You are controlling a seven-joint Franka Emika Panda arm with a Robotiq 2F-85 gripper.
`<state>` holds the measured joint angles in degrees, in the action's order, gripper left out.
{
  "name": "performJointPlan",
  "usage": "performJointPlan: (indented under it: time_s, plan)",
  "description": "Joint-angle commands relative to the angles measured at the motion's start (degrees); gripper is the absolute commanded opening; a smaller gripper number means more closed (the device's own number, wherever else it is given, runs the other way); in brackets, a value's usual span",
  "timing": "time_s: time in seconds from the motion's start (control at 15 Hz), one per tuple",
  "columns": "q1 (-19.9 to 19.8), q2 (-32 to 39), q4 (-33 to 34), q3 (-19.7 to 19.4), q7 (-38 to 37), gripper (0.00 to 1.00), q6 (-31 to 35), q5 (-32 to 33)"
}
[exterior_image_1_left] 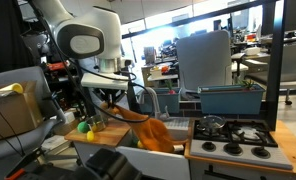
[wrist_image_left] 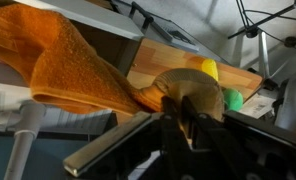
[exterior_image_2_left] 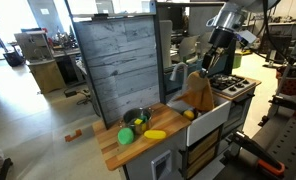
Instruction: Pick up the potato plush toy from the sink and put it in the pot
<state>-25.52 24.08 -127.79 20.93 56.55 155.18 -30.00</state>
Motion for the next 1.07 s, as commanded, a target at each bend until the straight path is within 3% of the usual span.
performJointPlan:
  time_s: [0.0, 0.2, 0.4, 0.6, 0.8, 1.0]
  plan:
    - [1.34, 1.22, 2.22, 1.83, 3.37, 0.03, 6.22, -8.88]
    - [-0.58, 7.39, 10.69, 2.60, 2.64, 0.03, 11.44, -12.63]
    - [-1.79, 13.73, 20.04, -0.63, -0.49, 0.03, 12.40, -12.32]
    - [-1.34, 19.60, 27.62, -6.52, -5.36, 0.03, 11.22, -9.95]
    - [0.53, 24.04, 32.15, -14.37, -13.56, 0.03, 4.80, -2.77]
    - [1.70, 29.62, 39.29, -19.64, -24.24, 0.03, -6.65, 7.65]
